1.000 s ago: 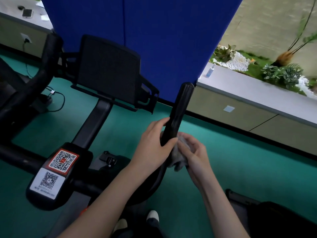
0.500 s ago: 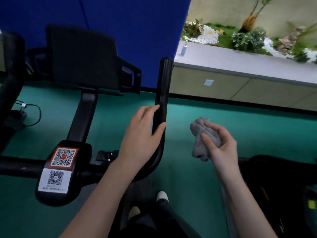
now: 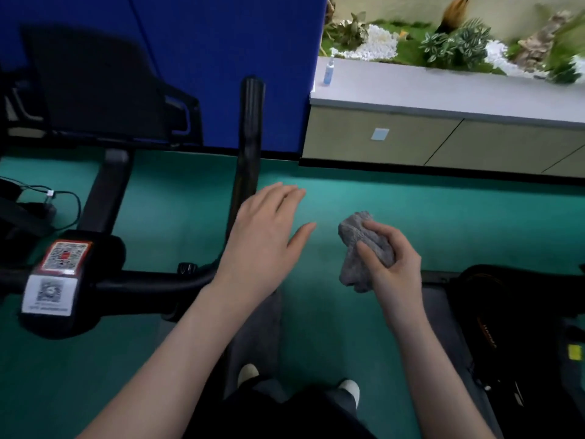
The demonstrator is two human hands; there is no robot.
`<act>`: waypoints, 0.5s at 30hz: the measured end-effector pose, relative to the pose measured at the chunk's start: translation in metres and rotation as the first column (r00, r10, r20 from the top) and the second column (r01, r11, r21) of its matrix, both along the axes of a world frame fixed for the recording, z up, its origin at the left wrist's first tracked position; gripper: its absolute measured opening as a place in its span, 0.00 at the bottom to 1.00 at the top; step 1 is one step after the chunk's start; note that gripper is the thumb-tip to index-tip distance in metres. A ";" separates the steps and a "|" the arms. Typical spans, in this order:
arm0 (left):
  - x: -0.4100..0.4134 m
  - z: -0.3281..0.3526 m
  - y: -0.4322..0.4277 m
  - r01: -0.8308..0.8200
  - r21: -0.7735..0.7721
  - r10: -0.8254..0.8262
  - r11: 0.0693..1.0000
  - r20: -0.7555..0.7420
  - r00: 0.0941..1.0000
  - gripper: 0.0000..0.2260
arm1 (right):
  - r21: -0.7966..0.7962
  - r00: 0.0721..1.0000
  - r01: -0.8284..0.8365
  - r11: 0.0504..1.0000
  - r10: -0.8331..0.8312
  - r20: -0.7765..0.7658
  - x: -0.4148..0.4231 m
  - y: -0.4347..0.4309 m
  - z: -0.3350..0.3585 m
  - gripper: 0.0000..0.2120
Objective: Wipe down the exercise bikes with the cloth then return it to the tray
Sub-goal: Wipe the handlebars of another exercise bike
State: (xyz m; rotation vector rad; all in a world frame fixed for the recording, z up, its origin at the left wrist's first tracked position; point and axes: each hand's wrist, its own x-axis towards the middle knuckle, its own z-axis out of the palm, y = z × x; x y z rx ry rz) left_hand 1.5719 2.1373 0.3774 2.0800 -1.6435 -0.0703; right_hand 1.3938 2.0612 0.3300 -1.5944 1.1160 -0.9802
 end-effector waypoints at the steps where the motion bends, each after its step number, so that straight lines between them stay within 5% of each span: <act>1: -0.013 -0.003 -0.006 0.025 0.027 -0.025 0.999 0.013 1.000 0.22 | -0.002 1.000 0.006 1.000 -0.006 0.001 -0.014 -0.003 -0.001 0.14; 15: -0.192 -0.105 -0.109 0.118 0.484 -0.148 0.867 0.023 0.989 0.24 | 0.094 0.954 0.301 0.949 -0.298 -0.040 -0.275 -0.068 -0.007 0.12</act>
